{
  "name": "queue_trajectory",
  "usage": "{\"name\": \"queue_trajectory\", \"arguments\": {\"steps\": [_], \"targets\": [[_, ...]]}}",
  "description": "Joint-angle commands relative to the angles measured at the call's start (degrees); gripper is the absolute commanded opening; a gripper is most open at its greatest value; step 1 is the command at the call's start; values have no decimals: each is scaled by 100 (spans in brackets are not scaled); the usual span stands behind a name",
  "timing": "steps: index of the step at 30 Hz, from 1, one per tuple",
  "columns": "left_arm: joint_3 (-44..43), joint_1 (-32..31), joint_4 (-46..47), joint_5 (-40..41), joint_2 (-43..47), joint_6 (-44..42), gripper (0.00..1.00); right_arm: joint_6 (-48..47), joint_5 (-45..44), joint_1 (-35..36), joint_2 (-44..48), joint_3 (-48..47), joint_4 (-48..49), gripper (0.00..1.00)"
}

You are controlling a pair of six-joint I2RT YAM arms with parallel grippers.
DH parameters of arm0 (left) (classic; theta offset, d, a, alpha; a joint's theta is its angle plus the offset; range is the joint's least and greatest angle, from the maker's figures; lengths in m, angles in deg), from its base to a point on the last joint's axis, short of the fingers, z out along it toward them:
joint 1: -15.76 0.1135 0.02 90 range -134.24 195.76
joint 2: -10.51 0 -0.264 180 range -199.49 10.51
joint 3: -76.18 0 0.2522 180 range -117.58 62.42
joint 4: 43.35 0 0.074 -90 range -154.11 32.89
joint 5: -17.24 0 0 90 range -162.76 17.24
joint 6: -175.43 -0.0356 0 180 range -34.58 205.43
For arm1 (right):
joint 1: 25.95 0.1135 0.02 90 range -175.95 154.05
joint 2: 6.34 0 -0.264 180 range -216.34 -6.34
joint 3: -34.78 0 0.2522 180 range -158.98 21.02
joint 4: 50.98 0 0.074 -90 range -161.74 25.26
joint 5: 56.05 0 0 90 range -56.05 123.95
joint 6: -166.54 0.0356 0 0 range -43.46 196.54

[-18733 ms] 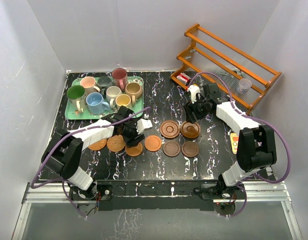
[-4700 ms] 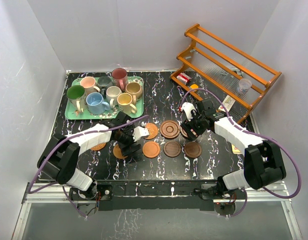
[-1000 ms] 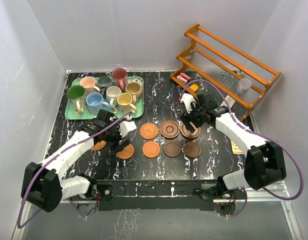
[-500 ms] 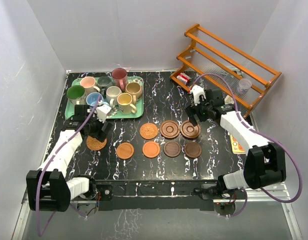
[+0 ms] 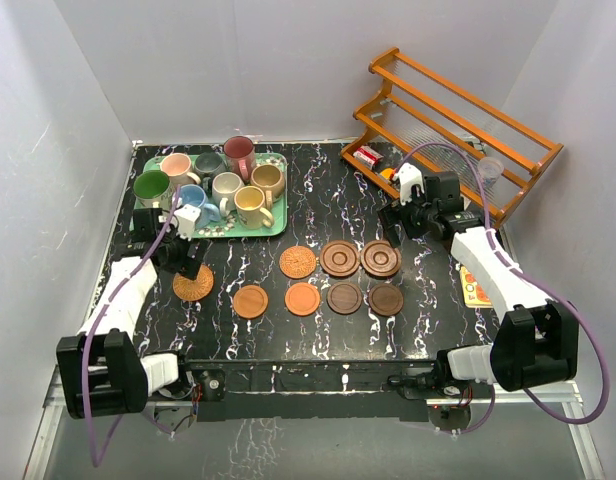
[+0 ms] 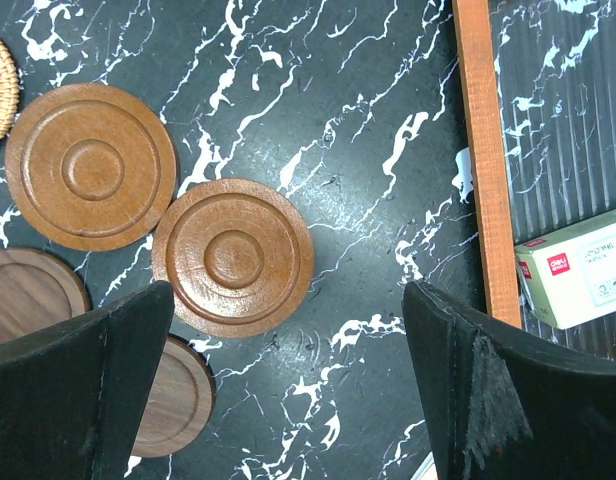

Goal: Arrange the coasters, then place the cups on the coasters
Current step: Move the coaster to the center of the board.

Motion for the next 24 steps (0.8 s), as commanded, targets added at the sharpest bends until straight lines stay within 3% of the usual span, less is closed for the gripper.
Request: {"name": "queue_trajectory", "arguments": {"steps": [1, 14, 24], "targets": [[74, 32, 277, 440, -273, -332, 94, 78, 241, -29, 219, 58, 310, 98], [378, -176, 797, 602, -1227, -742, 93, 63, 414, -67, 177, 78, 251, 98], [488, -1375, 1119, 834, -1787, -667, 92, 61, 298, -158, 112, 120, 270, 98]]}}
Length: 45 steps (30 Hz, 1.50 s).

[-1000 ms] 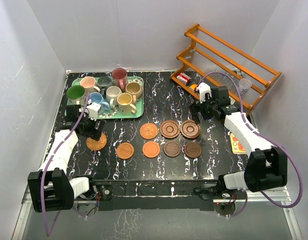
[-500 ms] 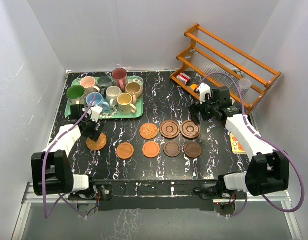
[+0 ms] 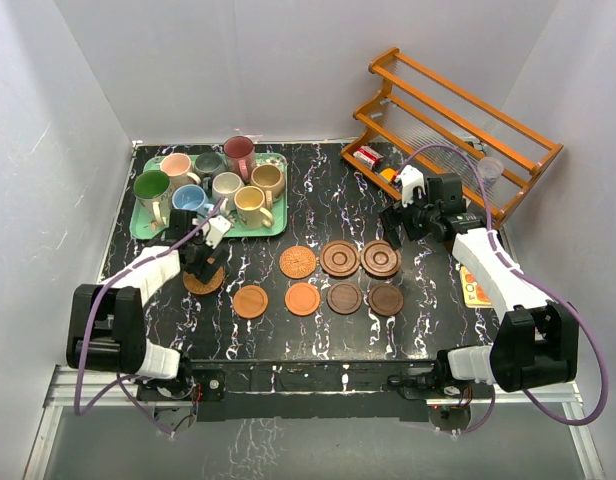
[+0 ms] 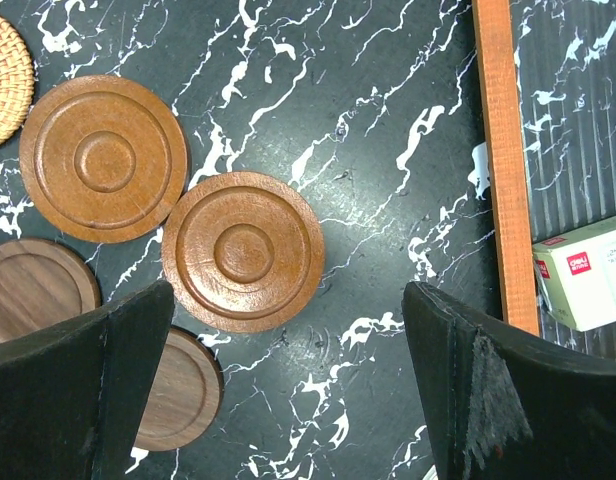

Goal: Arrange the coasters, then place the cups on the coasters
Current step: Move the coaster to the center of the board.

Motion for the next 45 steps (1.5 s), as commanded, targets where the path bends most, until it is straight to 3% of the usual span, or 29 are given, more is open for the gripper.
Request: {"name": "queue_trajectory", "arguments": {"steps": [1, 19, 31, 45], "targets": [[144, -601, 48, -140, -547, 84, 91, 55, 19, -77, 27, 35, 295, 98], [-721, -2133, -116, -520, -1538, 353, 88, 19, -2, -209, 2, 63, 274, 98], [-762, -2339, -51, -764, -1628, 537, 88, 1, 43, -296, -10, 71, 278, 98], [-683, -2326, 203, -71, -1491, 647, 88, -9, 125, -411, -41, 90, 256, 98]]}}
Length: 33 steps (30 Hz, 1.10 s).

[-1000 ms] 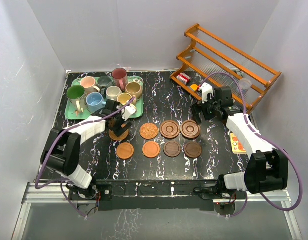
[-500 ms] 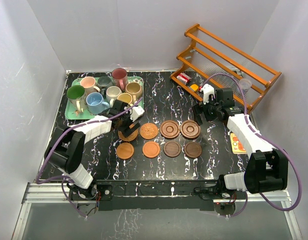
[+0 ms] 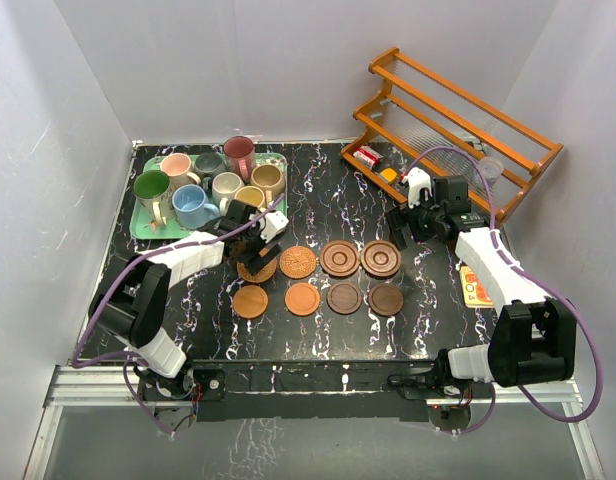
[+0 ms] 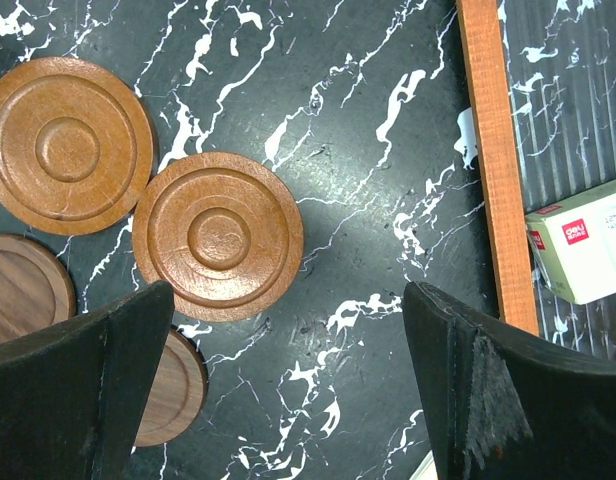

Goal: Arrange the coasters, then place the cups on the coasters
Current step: Move the coaster to the center of the board.

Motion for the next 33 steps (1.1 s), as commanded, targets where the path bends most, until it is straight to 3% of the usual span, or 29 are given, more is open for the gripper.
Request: {"name": "queue_trajectory", "arguments": {"steps": [1, 33], "targets": [[400, -83, -409, 136, -214, 51, 88, -2, 115, -113, 68, -16, 260, 98], [401, 36, -388, -362, 224, 212, 91, -72, 174, -212, -52, 6, 232, 98]]}}
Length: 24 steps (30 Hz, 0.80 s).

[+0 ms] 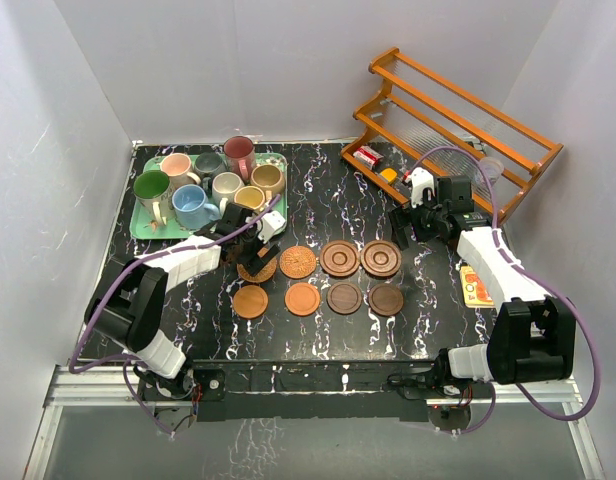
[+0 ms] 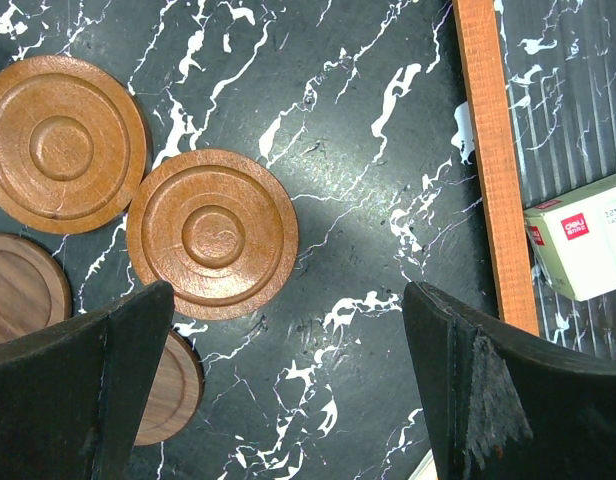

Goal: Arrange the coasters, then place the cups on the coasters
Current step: Move the coaster to the center of the board.

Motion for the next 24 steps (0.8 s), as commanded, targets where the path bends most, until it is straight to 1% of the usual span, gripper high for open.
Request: {"name": "queue_trajectory", "arguments": {"steps": [1, 4, 8, 11, 15, 24], "targets": [[97, -6, -676, -391, 43, 69, 91, -57, 42, -51, -25, 10, 228, 98], [22, -6, -658, -502, 120, 103, 93, -68, 13, -68, -72, 20, 226, 99], [-13, -2, -597, -550, 342, 196, 98, -92, 117, -136, -105, 21, 210, 98], [-3, -6, -559, -569, 568, 263, 99, -125, 233, -188, -105, 20, 184, 98], [-1, -6, -498, -400, 796, 319, 99, -173, 356, -273, -105, 25, 147, 98], [73, 3, -466, -396, 574, 128, 99, -199, 487, -276, -131, 32, 124, 98]]}}
